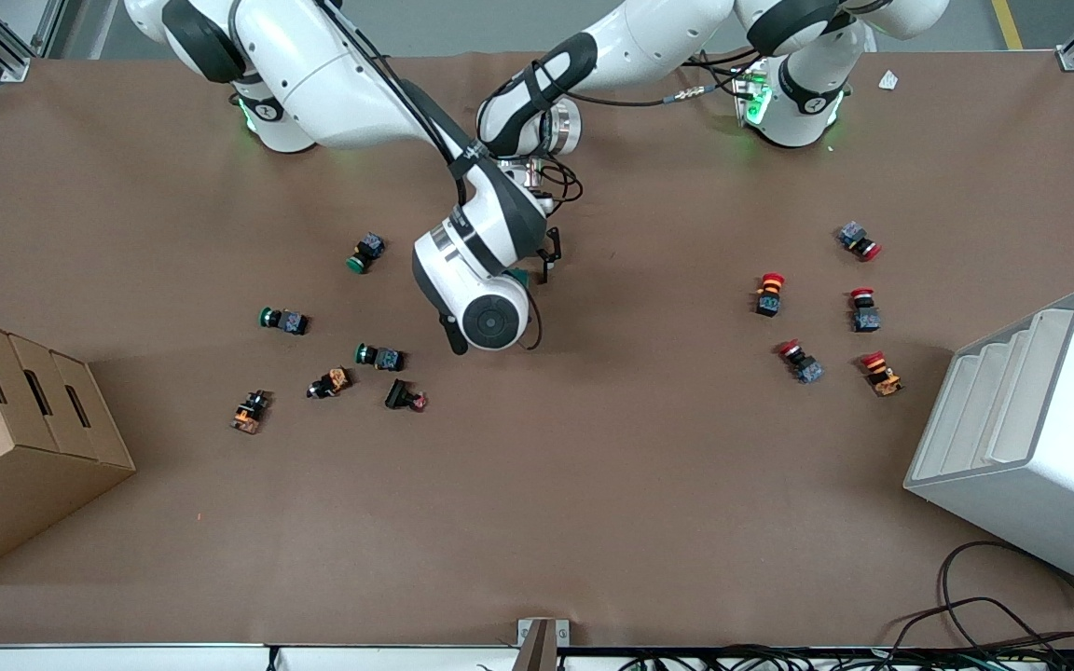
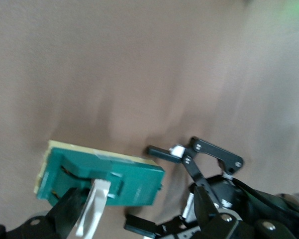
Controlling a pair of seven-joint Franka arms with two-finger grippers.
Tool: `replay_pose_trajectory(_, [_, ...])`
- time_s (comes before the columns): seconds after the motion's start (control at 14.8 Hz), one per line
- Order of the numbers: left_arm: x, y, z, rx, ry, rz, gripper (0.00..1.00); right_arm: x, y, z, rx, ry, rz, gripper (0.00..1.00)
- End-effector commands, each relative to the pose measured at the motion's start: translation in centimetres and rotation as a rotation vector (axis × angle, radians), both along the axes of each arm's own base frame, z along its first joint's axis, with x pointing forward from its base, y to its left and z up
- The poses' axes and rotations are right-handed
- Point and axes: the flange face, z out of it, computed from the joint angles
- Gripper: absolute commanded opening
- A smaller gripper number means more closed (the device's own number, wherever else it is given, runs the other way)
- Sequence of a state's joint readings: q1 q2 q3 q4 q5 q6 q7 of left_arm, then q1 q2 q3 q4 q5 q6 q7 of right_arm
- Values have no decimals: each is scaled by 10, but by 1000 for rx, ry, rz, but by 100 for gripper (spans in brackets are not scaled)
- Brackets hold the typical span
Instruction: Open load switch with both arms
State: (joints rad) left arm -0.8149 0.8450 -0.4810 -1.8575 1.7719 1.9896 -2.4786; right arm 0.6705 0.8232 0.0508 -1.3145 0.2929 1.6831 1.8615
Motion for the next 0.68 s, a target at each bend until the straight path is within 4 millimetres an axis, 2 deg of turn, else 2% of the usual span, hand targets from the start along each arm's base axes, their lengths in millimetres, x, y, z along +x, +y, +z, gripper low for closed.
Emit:
replay_pose_trajectory(0.0, [-6,-4,-8,-6,-15,-10,99,-7,6,18,27,53,-7,100])
replay_pose_trajectory(0.2, [-6,-4,-8,-6,-15,-10,99,-10,6,18,27,65,8,100])
replay_pose_trajectory(0.61, [-4,-1,-13,6,-14,-8,99,-26,4,-9,0,92,54,100])
